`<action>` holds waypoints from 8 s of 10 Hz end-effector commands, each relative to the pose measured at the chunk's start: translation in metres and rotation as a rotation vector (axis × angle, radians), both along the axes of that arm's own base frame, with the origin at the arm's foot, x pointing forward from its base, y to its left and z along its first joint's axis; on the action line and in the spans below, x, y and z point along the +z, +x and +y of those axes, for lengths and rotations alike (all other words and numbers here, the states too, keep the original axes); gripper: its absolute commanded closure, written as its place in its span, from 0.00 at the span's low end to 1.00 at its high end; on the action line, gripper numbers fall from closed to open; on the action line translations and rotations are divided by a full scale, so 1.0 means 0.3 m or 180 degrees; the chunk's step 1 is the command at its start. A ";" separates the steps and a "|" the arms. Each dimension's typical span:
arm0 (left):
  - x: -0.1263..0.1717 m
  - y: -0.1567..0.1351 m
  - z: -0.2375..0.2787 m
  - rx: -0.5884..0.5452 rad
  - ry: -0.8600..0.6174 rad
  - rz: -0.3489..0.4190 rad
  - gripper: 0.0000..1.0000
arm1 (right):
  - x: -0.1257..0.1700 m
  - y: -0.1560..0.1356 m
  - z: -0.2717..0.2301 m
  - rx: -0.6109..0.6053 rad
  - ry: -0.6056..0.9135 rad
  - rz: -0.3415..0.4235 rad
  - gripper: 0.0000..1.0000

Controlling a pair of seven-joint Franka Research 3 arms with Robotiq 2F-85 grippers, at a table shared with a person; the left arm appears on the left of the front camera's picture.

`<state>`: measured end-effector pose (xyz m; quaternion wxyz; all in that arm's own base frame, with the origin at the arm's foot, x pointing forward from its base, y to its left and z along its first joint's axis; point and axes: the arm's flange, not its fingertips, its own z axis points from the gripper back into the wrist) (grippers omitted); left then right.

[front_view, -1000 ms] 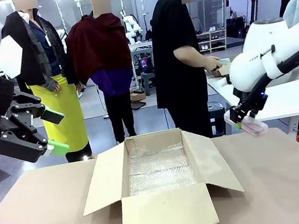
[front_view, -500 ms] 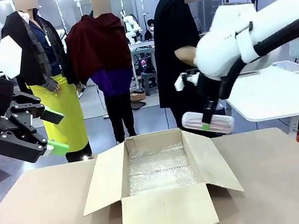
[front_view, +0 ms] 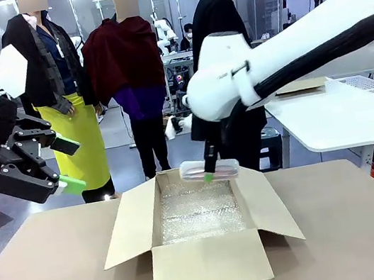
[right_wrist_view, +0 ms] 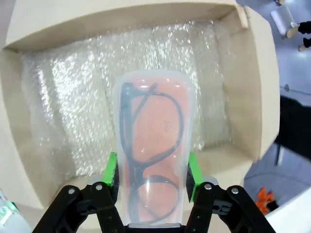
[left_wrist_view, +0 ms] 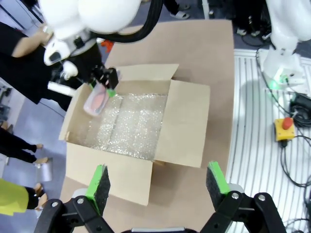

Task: Pack the glasses set securely to prepare it for shipping.
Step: Place the Glasses case inside the Package Box, then put the Glasses case from the right side of the table into the Package Box.

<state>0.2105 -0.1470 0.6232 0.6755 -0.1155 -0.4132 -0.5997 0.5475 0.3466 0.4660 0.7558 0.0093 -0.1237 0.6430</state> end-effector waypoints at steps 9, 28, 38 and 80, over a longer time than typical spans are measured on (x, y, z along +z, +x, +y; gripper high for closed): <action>0.001 -0.005 0.007 -0.0025 0.0023 0.0028 0.00 | -0.394 0.318 0.167 0.0224 -0.0310 0.0338 0.32; 0.001 -0.005 0.007 -0.0025 0.0023 0.0028 0.00 | -0.232 0.243 0.030 -0.0166 -0.0069 0.0436 0.00; 0.001 -0.005 0.007 -0.0025 0.0023 0.0028 0.00 | 0.092 -0.402 -0.767 -0.2338 0.1186 0.0062 0.00; 0.001 -0.005 0.007 -0.0025 0.0023 0.0028 0.00 | 0.147 0.114 -0.994 0.0573 -0.0600 0.0160 0.00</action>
